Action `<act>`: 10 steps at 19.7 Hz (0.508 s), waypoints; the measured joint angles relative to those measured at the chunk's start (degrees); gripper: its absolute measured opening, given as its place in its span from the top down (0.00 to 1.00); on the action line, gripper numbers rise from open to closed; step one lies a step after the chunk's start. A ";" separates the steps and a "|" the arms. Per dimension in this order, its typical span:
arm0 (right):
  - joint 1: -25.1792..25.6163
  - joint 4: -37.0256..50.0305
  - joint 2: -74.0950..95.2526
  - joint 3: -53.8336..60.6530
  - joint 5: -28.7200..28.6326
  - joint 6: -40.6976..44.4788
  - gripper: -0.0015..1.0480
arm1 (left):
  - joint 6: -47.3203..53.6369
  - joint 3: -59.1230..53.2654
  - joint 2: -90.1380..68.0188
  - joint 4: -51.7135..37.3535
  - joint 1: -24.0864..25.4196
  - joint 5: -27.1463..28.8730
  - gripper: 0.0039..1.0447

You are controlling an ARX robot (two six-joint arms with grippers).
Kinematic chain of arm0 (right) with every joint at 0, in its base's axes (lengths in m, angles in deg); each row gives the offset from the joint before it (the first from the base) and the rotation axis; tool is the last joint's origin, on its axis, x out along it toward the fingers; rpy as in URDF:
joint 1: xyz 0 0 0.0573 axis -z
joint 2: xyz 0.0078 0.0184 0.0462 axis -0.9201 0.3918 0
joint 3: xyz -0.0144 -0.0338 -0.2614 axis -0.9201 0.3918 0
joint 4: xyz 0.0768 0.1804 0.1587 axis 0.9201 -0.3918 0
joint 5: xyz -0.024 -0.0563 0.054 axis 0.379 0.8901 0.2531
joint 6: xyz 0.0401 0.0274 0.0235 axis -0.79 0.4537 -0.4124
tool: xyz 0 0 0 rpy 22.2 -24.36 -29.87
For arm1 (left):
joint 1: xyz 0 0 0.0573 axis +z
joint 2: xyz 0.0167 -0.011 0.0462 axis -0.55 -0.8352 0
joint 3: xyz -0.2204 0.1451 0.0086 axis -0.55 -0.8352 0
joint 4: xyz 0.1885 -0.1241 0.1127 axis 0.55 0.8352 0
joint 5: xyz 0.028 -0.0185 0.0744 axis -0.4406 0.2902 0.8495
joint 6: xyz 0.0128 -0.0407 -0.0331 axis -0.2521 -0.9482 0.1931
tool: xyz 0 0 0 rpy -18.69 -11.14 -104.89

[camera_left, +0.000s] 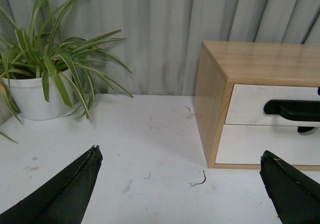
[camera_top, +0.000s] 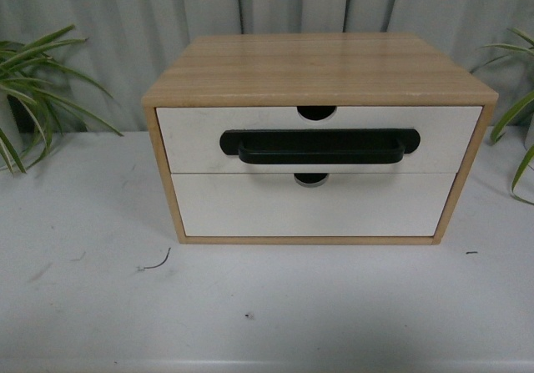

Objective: Pull drawer

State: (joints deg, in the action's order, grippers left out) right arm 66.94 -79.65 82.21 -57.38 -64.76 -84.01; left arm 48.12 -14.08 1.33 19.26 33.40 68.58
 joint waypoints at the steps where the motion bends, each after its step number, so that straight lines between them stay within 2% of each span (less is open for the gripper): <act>1: 0.00 -0.02 0.00 0.00 0.00 0.00 0.06 | 0.00 0.00 0.00 0.00 0.00 0.00 0.06; 10: 0.00 -0.02 0.00 0.00 0.00 0.00 0.06 | -0.02 0.00 0.00 0.00 0.00 -0.02 0.06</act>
State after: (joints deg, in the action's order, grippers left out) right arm 66.94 -79.67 82.21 -57.38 -64.76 -84.01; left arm 48.10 -14.08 1.33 19.26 33.40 68.56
